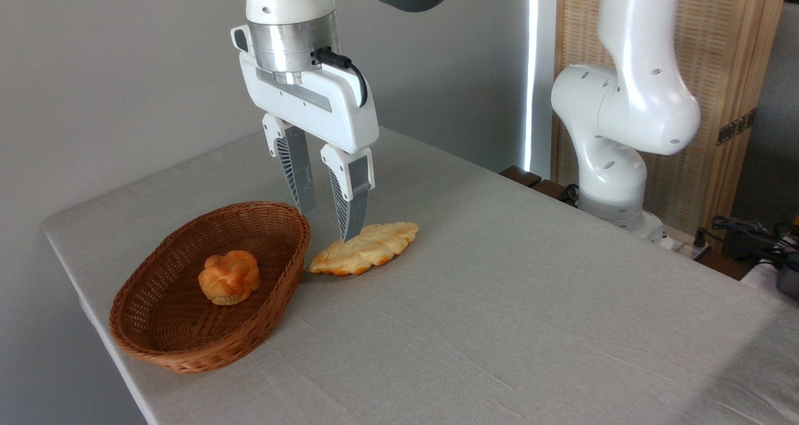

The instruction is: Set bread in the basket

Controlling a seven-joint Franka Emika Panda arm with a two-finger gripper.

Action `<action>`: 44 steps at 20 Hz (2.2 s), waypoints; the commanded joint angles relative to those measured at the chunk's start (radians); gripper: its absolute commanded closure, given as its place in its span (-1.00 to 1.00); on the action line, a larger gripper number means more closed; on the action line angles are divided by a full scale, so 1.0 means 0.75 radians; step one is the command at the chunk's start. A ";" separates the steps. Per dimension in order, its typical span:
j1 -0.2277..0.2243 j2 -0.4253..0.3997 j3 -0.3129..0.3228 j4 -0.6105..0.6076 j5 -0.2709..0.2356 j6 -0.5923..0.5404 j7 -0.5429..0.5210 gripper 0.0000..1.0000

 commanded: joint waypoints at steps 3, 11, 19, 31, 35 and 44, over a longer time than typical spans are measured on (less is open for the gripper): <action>-0.008 -0.008 0.017 0.010 -0.001 -0.019 0.011 -1.00; -0.008 -0.006 0.015 0.010 -0.001 -0.019 0.011 -1.00; -0.010 0.002 0.013 0.010 -0.003 -0.021 0.013 -1.00; -0.043 -0.010 -0.001 -0.080 -0.003 0.008 0.048 -1.00; -0.063 -0.012 -0.003 -0.107 -0.003 0.024 0.050 -1.00; -0.112 -0.069 -0.001 -0.246 -0.005 0.112 0.101 -1.00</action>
